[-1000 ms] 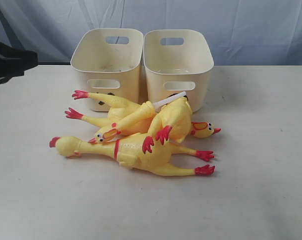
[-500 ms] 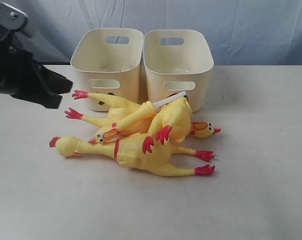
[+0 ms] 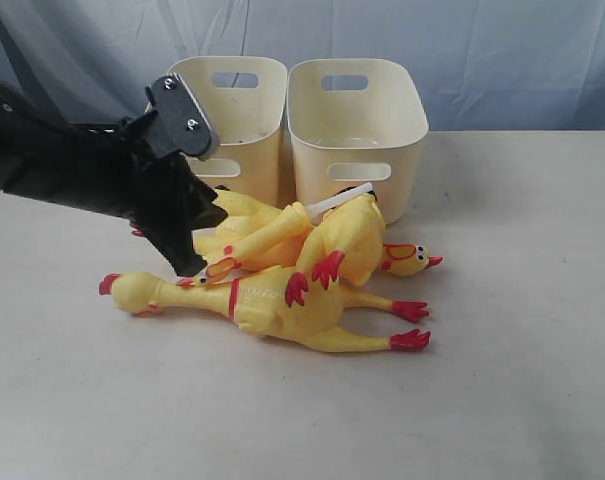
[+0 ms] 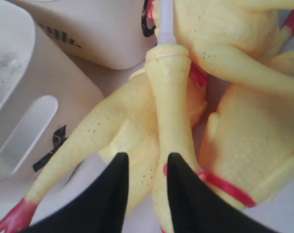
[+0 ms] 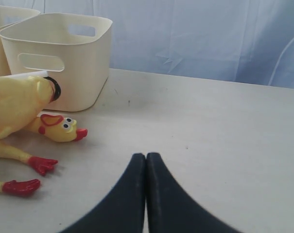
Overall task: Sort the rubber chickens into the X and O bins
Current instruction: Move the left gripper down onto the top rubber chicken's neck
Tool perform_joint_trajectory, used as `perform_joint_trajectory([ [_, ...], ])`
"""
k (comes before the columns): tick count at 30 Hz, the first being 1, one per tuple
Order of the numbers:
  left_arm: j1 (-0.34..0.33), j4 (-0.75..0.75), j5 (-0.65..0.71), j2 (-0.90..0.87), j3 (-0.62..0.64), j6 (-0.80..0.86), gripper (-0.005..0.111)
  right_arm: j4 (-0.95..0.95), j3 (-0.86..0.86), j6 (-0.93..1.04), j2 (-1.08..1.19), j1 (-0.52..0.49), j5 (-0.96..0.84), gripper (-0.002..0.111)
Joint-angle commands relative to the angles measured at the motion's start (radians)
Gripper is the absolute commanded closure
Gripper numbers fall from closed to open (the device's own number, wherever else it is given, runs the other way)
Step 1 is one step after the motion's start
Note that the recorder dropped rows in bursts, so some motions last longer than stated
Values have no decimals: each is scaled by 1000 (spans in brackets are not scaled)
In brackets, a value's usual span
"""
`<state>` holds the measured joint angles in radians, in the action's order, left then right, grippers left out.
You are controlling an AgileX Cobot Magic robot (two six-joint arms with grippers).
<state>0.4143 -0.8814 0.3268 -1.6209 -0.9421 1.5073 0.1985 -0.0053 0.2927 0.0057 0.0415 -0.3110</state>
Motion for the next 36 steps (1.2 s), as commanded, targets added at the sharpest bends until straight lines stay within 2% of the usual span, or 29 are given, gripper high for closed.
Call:
perform_joint_trajectory([
  [1, 61, 3, -103, -45, -6, 2, 67, 1, 5, -1, -6, -5, 7, 109],
  [5, 91, 3, -166, -61, -6, 2, 58, 1, 5, -1, -6, -5, 7, 109],
  [11, 117, -25, -199, -90, -6, -12, 38, 1, 5, -1, -6, -5, 7, 109],
  [13, 118, -53, -207, -101, -6, -12, 36, 1, 5, -1, -6, -5, 7, 109],
  [22, 118, -59, -231, -140, -6, -12, 42, 1, 5, -1, -6, -5, 7, 109],
  [36, 118, -57, -262, -202, -6, -5, 43, 1, 5, -1, -6, -5, 7, 109],
])
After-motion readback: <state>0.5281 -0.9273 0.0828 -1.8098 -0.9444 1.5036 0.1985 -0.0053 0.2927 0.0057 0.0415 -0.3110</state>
